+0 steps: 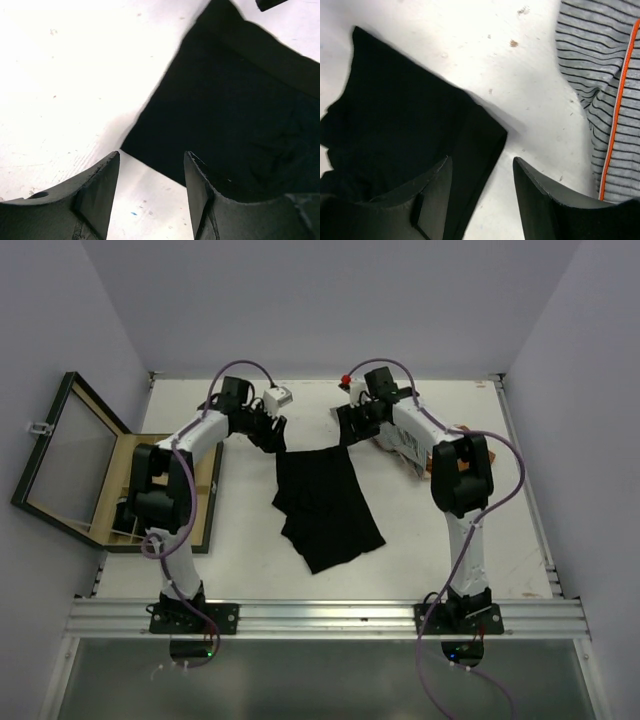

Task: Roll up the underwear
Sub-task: Fold the underwear

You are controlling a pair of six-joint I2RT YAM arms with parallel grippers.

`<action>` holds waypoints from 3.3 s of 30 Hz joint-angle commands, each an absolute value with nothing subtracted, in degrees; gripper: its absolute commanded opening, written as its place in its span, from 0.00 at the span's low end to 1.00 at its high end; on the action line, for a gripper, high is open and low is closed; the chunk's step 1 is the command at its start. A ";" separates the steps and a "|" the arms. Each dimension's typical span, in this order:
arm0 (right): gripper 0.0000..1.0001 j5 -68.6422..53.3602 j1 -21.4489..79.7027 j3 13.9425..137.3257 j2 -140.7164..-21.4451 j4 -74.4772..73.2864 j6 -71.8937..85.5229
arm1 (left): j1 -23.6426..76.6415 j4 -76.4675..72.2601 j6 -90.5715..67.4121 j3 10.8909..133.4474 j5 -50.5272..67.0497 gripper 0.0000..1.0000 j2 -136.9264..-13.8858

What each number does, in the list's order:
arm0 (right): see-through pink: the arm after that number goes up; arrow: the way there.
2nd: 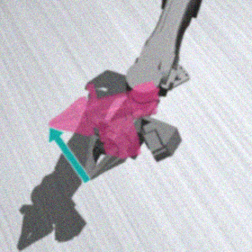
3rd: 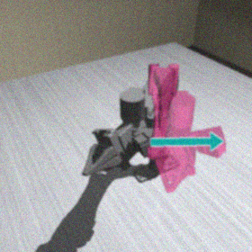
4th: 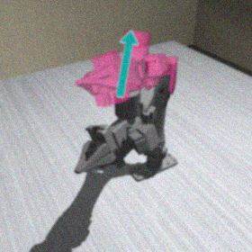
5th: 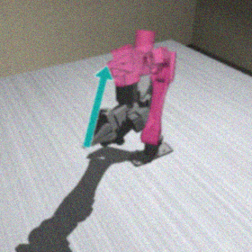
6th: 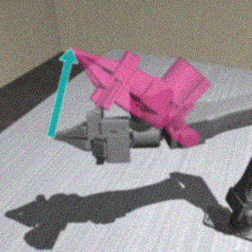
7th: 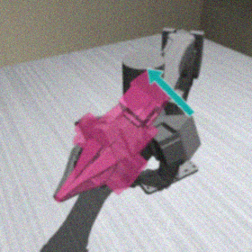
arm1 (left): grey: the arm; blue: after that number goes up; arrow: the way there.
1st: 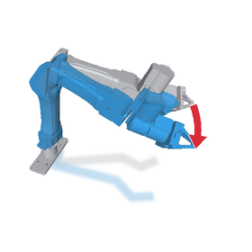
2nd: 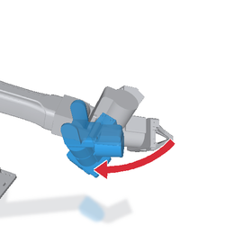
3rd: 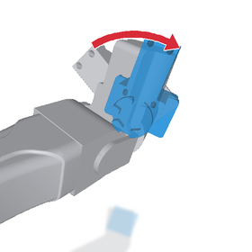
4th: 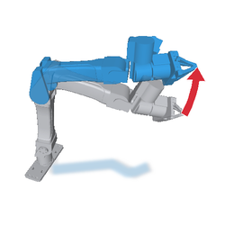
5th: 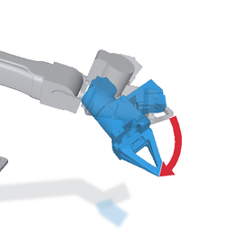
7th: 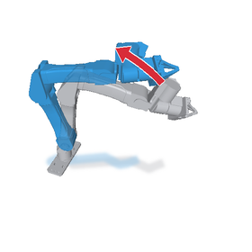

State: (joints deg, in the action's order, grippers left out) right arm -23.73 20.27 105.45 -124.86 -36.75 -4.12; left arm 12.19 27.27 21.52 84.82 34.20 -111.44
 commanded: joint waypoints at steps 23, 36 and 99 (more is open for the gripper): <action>0.47 -30.32 19.25 110.48 -135.53 -28.39 -7.11 | 8.79 21.00 16.44 88.59 34.19 0.54 -122.25; 0.24 -33.84 18.81 112.50 -136.05 -30.49 -8.00 | 8.26 21.45 15.73 90.35 38.23 0.32 -125.07; 0.47 -39.55 16.26 67.06 -86.40 -65.57 -48.96 | 41.57 27.86 24.52 55.72 37.97 0.48 -83.33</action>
